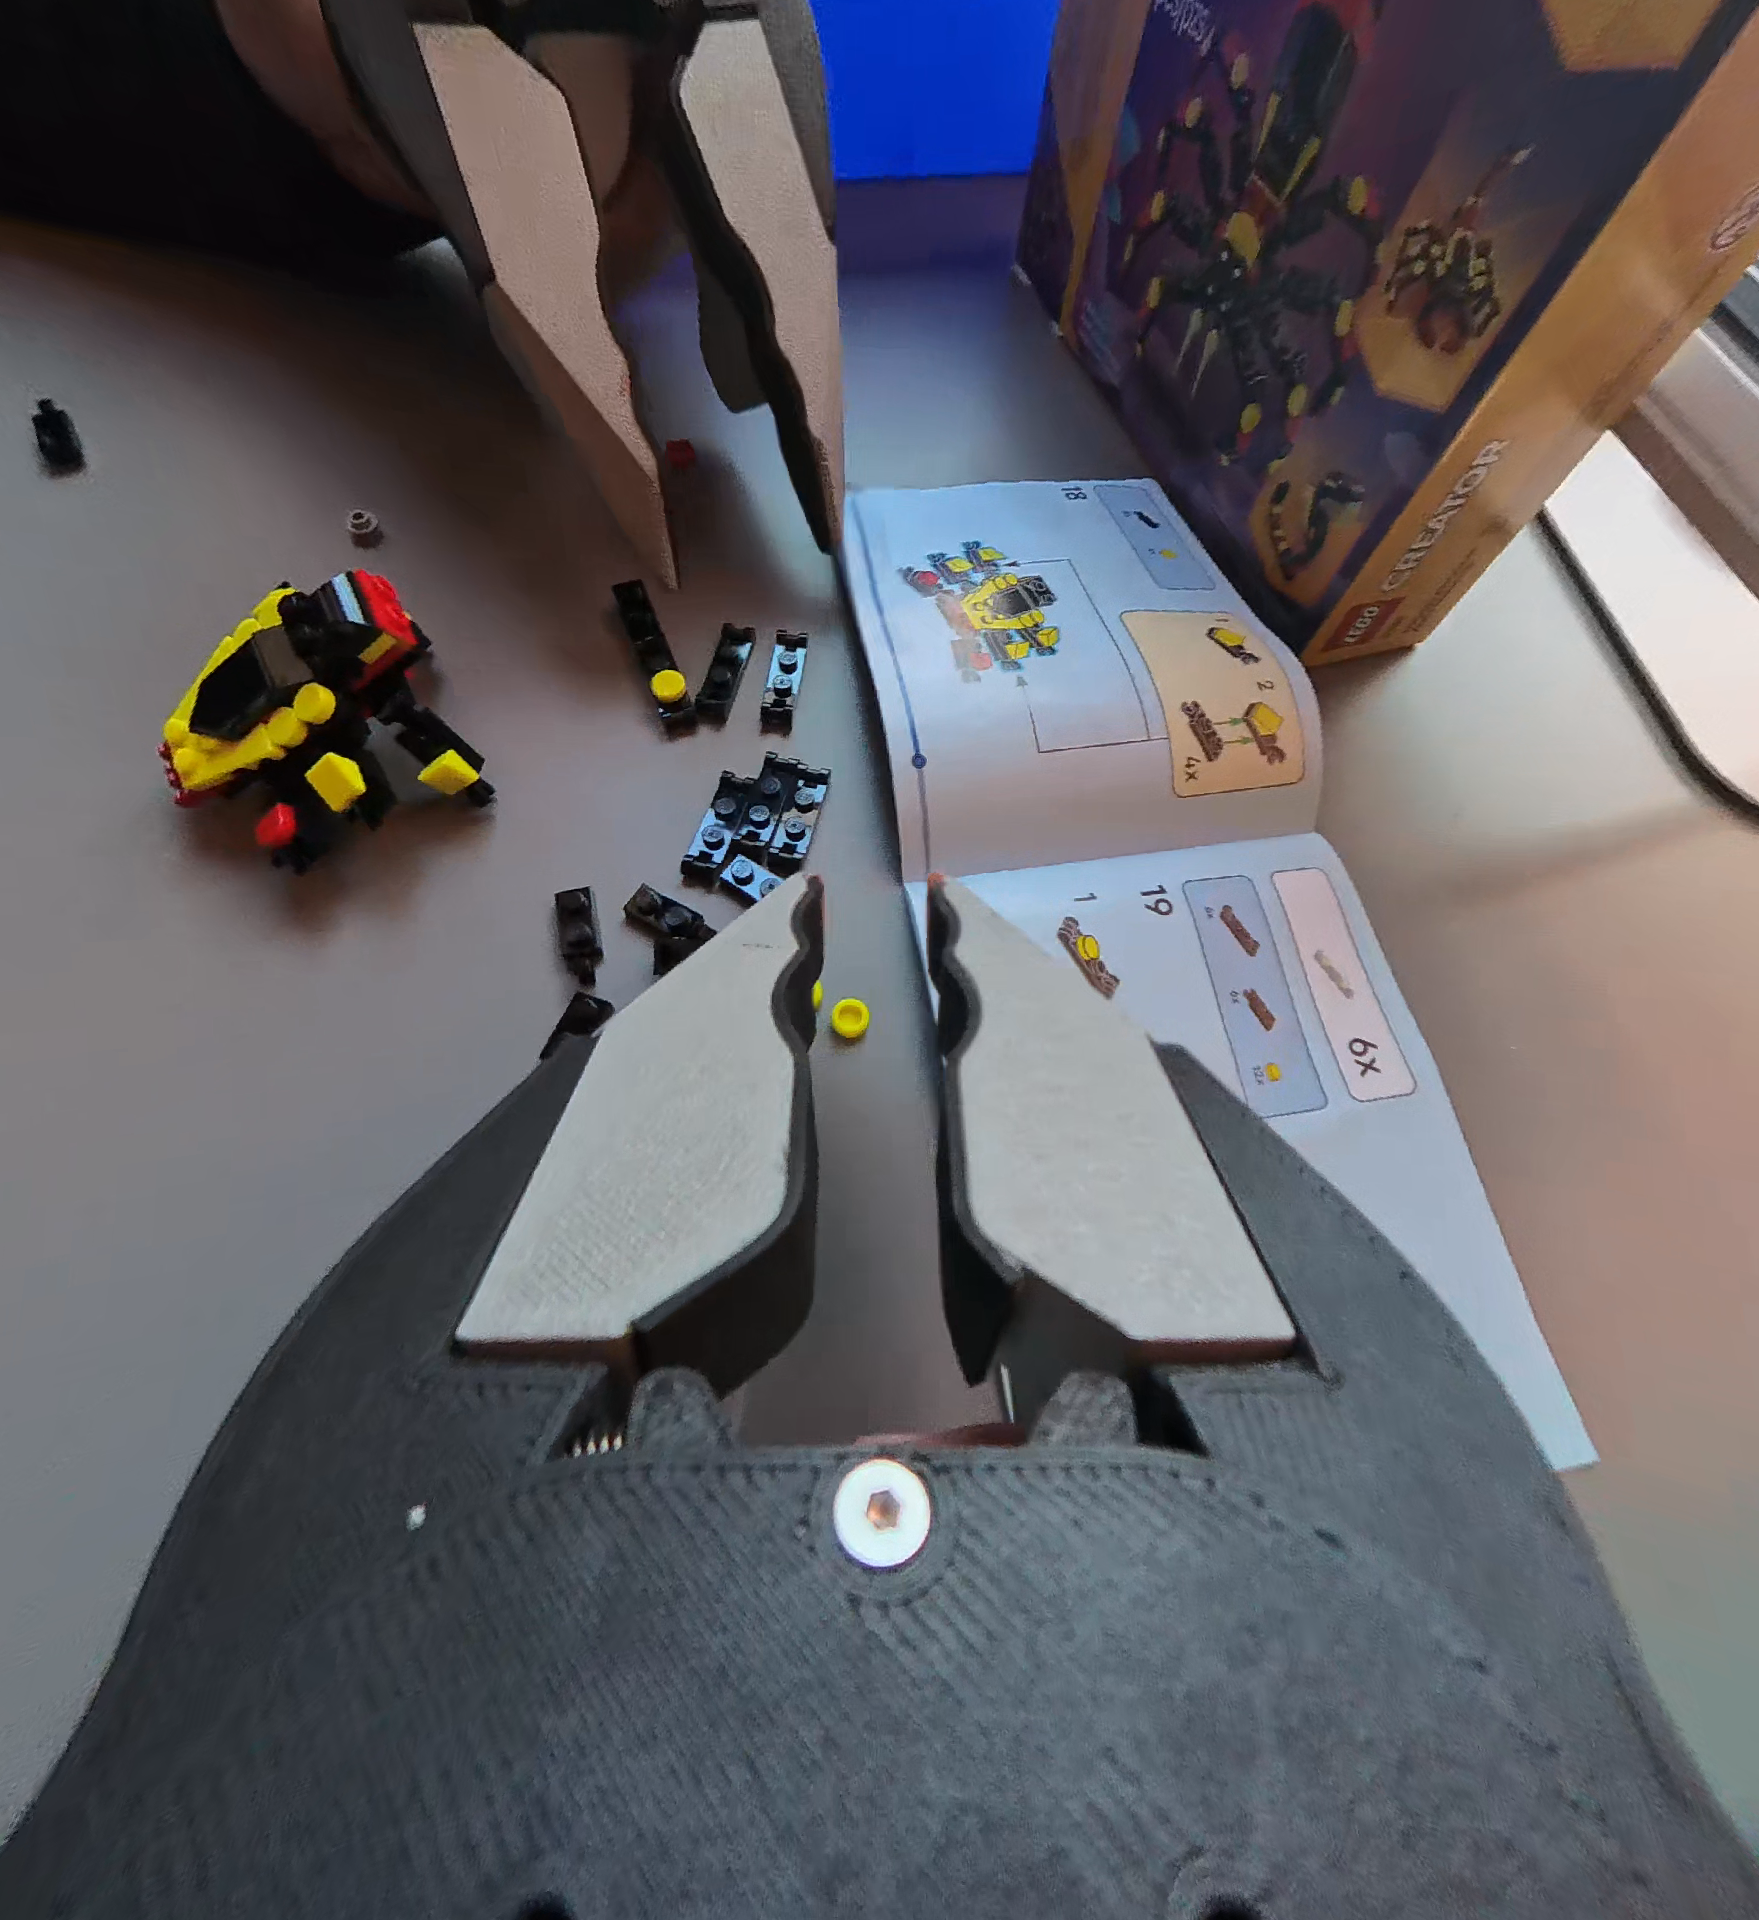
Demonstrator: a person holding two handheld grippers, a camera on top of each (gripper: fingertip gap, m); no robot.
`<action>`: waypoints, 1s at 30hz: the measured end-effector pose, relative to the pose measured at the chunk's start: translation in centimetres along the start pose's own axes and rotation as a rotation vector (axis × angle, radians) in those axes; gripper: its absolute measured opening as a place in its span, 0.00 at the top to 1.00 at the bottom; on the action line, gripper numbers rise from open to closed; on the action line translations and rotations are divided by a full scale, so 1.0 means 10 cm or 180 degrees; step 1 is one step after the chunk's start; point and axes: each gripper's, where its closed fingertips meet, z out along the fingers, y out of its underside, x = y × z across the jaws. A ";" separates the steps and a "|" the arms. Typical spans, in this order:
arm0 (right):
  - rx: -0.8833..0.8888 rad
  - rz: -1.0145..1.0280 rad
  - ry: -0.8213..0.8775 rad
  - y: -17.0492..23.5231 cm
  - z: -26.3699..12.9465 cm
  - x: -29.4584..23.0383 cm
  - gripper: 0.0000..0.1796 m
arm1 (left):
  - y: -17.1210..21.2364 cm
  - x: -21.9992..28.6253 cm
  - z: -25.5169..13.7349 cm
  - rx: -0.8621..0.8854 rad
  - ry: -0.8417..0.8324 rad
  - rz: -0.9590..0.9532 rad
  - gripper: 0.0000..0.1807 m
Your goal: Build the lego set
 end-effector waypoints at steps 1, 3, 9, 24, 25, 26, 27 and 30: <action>-0.0029 -0.0016 -0.0039 0.01 0.01 -0.02 0.91 | 0.00 0.02 0.01 -0.0012 0.0009 0.0036 0.81; -0.0072 -0.0045 -0.0110 0.03 0.02 -0.06 0.90 | 0.03 0.10 0.02 -0.0074 0.0114 0.0113 0.83; -0.0168 -0.0018 -0.0460 0.09 0.00 -0.23 0.89 | 0.09 0.23 0.06 -0.0214 0.0282 0.0200 0.84; -0.0107 0.0120 -0.0617 0.07 -0.02 -0.25 0.91 | 0.11 0.25 0.06 -0.0216 0.0151 0.0313 0.81; -0.0139 0.0086 -0.0612 0.08 -0.01 -0.25 0.92 | 0.11 0.26 0.06 -0.0220 0.0160 0.0320 0.81; -0.0181 0.0046 -0.0602 0.09 0.00 -0.26 0.92 | 0.12 0.26 0.06 -0.0223 0.0153 0.0335 0.81; -0.0227 0.0008 -0.0592 0.11 0.02 -0.27 0.93 | 0.12 0.26 0.05 -0.0225 0.0147 0.0367 0.84; -0.0337 -0.0074 -0.0565 0.16 0.05 -0.29 0.93 | 0.13 0.29 0.06 -0.0226 0.0140 0.0467 0.94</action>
